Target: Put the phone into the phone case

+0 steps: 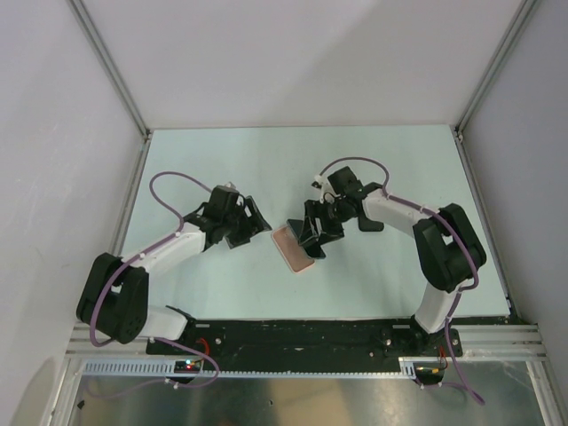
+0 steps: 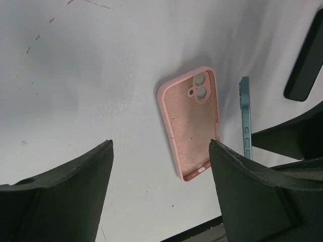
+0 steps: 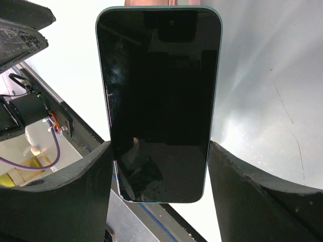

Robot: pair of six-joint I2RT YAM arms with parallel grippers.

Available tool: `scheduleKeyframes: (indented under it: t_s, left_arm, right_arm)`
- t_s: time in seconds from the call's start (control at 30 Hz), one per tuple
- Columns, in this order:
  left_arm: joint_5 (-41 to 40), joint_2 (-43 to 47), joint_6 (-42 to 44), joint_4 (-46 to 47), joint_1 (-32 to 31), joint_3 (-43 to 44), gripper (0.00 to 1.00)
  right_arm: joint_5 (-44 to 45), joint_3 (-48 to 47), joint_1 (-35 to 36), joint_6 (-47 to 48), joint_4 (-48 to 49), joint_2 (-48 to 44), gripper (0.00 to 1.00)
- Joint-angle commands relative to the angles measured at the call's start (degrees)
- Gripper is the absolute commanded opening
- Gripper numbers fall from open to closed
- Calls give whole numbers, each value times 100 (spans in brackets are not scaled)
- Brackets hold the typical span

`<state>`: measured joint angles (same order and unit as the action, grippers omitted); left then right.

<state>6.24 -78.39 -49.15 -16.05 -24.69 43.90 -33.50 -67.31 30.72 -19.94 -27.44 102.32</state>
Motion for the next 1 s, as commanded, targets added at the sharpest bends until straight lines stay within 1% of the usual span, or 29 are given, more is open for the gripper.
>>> scheduleKeyframes:
  t_s: [0.0, 0.2, 0.5, 0.67, 0.97]
  left_arm:
    - [33, -22, -86, 184, -11, 12, 81]
    - [53, -55, -55, 193, -3, 34, 80]
    - [46, -79, -51, 198, -3, 37, 80]
    - [43, -88, -43, 197, 21, 52, 80]
    - [79, -163, -47, 200, 29, 131, 80]
  right_arm:
    - [-140, -223, 119, -36, 22, -99, 19]
    - [533, -569, 425, 173, -380, 39, 19]
    - [2158, -1232, 1187, 544, -1093, 401, 19]
    - [2837, -1450, 1462, 646, -1413, 617, 19]
    - [3456, -1804, 1698, 726, -1745, 981, 19]
